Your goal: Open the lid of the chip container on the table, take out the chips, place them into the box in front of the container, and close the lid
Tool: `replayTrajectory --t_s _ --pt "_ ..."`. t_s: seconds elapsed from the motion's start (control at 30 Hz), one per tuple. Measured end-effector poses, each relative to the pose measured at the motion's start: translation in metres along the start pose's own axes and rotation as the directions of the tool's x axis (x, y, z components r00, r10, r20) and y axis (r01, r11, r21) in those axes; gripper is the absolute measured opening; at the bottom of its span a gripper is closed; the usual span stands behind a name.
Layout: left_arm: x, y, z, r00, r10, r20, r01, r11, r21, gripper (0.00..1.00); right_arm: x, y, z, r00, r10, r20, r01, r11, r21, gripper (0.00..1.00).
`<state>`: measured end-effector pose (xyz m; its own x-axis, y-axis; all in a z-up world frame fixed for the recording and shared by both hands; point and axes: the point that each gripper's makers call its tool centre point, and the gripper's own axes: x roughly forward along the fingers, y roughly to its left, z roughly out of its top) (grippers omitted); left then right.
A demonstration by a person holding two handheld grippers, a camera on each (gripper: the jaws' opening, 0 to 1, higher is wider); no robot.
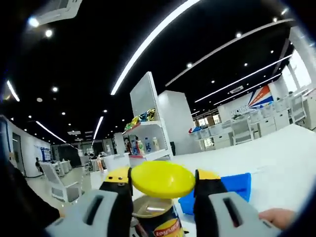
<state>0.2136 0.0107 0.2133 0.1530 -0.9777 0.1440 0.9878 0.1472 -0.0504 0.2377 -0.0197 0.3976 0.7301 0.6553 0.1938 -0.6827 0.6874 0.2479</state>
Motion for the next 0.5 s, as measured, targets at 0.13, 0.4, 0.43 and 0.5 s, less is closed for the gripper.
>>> replayTrajectory --t_s 0.13,0.4,0.43,0.5 --pt "0.0 0.0 0.0 1.0 0.0 0.0 0.0 1.0 -0.002 0.48 -0.023 -0.035 0.03 0.993 -0.108 0.049 0.11 0.992 -0.057 0.43" --pt "0.0 -0.001 -0.001 1.0 0.002 -0.002 -0.002 1.0 -0.004 0.48 -0.084 -0.118 0.04 0.941 -0.328 0.078 0.333 0.941 -0.064 0.43" --pt "0.0 -0.001 -0.001 1.0 0.002 -0.002 -0.002 1.0 -0.005 0.48 -0.095 -0.136 0.033 0.925 -0.376 0.059 0.379 0.924 -0.05 0.43" --pt "0.0 -0.001 -0.001 1.0 0.002 -0.002 -0.002 1.0 -0.006 0.48 -0.116 -0.165 0.021 0.894 -0.445 0.045 0.447 0.894 -0.035 0.43"
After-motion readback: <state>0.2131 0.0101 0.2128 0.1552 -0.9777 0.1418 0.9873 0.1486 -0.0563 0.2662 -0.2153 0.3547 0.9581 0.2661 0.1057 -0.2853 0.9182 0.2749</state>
